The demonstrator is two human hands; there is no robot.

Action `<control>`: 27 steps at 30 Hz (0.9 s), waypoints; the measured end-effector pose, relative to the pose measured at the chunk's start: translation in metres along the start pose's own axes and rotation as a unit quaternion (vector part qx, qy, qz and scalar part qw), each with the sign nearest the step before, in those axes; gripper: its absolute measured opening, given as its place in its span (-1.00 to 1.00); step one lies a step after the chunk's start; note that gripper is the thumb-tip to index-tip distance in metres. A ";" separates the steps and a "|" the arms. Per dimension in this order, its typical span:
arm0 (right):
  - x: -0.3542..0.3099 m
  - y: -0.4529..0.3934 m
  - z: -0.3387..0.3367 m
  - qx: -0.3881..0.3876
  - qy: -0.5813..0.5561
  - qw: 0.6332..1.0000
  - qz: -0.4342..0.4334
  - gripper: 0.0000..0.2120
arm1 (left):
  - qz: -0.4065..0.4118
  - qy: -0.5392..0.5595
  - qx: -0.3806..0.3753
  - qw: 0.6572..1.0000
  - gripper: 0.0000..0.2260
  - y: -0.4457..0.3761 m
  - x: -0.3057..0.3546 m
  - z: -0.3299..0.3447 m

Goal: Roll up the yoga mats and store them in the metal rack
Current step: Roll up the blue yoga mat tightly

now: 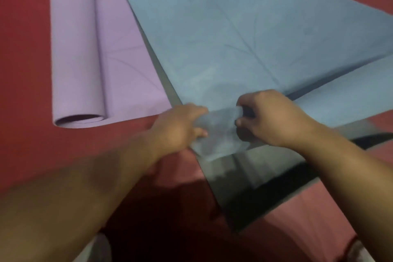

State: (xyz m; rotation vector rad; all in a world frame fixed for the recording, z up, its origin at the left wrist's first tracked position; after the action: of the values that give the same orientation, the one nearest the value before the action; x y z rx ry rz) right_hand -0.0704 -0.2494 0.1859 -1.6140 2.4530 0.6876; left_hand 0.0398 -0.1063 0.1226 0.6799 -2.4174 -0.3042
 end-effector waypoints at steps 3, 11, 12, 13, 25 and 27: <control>-0.037 -0.007 -0.042 0.099 -0.020 0.994 -0.036 -0.82 | 0.041 -0.018 0.085 0.995 -0.78 0.006 0.001 -0.074; -0.096 0.018 -0.097 0.262 -0.133 0.953 -0.077 -0.89 | 0.061 -0.102 0.247 0.962 -0.84 0.050 0.012 -0.184; -0.104 0.022 -0.096 0.261 -0.115 0.954 -0.097 -0.88 | 0.062 -0.103 0.246 0.962 -0.84 0.058 0.011 -0.185; -0.112 0.026 -0.095 0.243 -0.083 0.959 -0.117 -0.86 | 0.059 -0.099 0.235 0.965 -0.83 0.065 0.008 -0.182; -0.092 0.127 -0.120 0.127 0.194 0.973 0.001 -0.66 | 0.102 -0.119 0.202 0.967 -0.83 0.149 0.075 -0.156; -0.095 0.155 -0.117 0.139 0.134 0.981 0.010 -0.65 | 0.109 -0.150 0.213 0.959 -0.82 0.168 0.093 -0.167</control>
State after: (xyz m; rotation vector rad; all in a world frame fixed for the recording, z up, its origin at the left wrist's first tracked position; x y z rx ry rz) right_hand -0.1526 -0.1702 0.3700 -1.6626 2.6045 0.1234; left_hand 0.0109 -0.0239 0.3613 0.5684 -2.8563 0.2317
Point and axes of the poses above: each hand's wrist, its own y-axis away from the middle knuckle, its own z-axis out of the palm, x = y × z, the point moved 5 cm from there along -y, towards the middle knuckle, and after that the axes turned 3 degrees about x, right-handed, at the moved point
